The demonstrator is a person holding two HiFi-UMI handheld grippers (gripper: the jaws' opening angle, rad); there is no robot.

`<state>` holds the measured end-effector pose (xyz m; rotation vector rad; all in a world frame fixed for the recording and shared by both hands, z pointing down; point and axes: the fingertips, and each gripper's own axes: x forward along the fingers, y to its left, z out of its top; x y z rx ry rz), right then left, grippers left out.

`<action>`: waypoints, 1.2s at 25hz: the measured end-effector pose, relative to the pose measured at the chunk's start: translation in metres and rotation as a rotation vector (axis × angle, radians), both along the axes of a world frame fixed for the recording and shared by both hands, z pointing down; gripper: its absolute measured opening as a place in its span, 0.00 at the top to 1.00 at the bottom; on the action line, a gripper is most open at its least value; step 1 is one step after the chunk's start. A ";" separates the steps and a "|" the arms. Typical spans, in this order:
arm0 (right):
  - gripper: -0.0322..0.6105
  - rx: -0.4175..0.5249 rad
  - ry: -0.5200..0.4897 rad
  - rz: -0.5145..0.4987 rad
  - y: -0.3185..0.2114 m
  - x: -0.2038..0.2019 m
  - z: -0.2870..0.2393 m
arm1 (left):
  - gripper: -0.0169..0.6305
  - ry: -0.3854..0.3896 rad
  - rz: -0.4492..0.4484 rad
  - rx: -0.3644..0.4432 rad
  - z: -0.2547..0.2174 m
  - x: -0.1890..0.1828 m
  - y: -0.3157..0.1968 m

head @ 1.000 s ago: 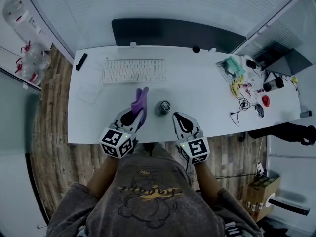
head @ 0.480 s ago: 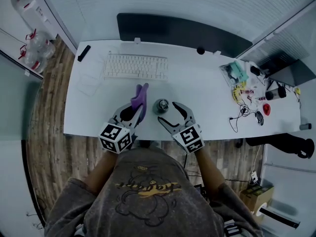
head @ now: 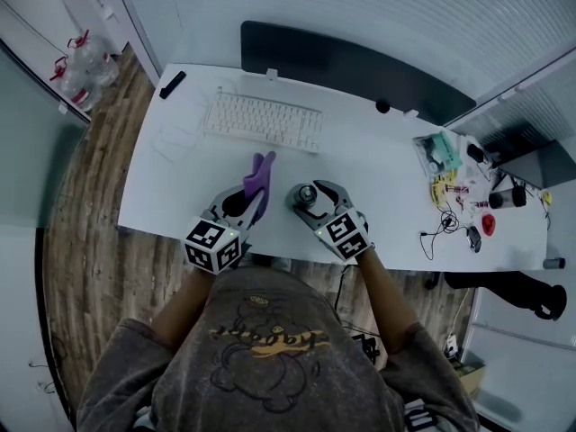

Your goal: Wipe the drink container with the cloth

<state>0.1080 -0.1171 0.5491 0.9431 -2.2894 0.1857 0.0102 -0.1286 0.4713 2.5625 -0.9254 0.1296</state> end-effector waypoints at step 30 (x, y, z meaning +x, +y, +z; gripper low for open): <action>0.55 0.002 0.010 -0.064 -0.009 -0.006 0.009 | 0.90 -0.112 0.392 -0.114 0.102 0.076 -0.039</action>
